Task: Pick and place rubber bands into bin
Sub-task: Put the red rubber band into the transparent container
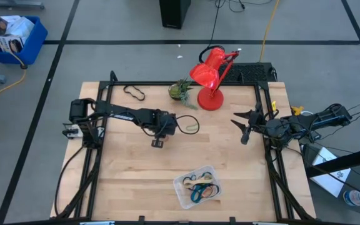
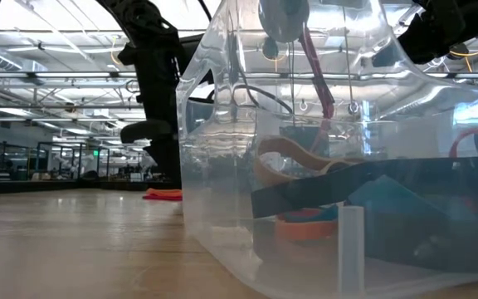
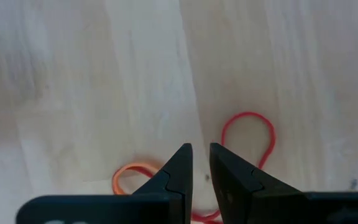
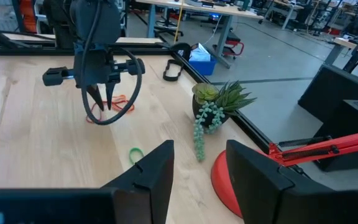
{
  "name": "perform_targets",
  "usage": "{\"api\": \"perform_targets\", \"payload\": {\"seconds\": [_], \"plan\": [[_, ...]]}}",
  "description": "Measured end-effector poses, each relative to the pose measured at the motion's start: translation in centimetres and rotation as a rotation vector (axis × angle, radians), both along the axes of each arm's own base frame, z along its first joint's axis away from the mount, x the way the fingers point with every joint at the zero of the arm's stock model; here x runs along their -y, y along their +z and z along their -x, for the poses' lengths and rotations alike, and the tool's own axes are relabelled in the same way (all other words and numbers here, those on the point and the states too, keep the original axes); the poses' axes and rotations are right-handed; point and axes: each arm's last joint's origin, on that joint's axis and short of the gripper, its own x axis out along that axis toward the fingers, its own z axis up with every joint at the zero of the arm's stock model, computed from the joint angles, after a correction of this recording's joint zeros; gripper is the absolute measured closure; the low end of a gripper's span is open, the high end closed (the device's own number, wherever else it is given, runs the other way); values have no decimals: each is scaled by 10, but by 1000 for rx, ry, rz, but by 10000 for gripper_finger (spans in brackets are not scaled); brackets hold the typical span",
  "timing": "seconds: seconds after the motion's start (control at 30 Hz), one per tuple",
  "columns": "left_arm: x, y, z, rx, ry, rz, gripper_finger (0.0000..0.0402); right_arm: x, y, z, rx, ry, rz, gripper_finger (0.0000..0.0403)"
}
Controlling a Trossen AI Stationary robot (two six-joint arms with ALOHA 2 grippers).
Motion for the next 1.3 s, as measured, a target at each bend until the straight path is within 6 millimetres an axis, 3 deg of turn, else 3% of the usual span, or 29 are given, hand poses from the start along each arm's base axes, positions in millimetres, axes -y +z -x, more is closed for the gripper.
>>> {"api": "perform_targets", "payload": {"seconds": [0.43, 0.87, 1.07, 1.3], "plan": [[1, 0, 1, -6, 19, 23, 334, 0, 0, 0, 0, 0, 0, 259], [1, 0, -1, 12, 29, 26, 177, 0, 0, 0, -1, 0, 0, 259], [0, 0, -2, 38, 129, 55, 152, 0, 0, 0, -1, 0, 0, 259], [1, 0, -2, 38, 107, 91, 159, 0, 0, 0, -1, 0, 0, 259]]}}
